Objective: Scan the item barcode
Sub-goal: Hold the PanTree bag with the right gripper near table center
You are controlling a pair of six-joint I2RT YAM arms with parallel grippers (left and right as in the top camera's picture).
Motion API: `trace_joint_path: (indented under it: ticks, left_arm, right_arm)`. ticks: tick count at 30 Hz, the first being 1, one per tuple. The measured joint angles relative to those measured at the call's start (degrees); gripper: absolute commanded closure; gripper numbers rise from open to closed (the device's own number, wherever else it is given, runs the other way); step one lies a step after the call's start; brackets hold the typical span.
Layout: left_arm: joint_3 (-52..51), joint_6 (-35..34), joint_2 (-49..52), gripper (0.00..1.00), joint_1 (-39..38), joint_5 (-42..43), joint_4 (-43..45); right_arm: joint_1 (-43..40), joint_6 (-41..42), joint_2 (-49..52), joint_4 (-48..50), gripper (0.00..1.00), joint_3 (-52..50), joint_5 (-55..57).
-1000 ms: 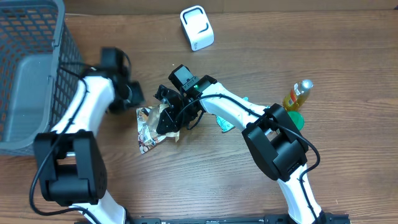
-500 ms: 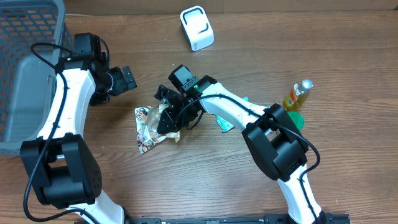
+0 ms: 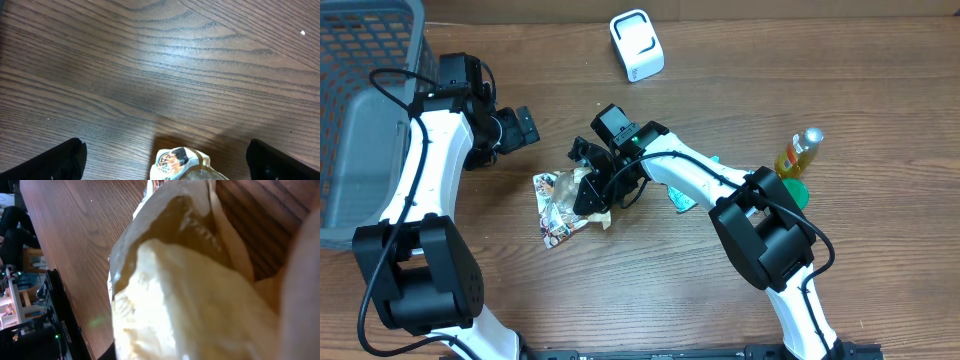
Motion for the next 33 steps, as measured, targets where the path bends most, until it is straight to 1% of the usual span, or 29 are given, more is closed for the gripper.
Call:
trace_joint_path:
  ticks: [22, 33]
  left_arm:
    - [0.00, 0.00, 0.00, 0.01, 0.00, -0.02, 0.00]
    - [0.00, 0.00, 0.00, 0.00, 0.00, -0.02, 0.00]
  right_arm:
    - [-0.33, -0.24, 0.00, -0.15, 0.96, 0.00, 0.11]
    - [-0.70, -0.24, 0.00, -1.79, 0.96, 0.00, 3.48]
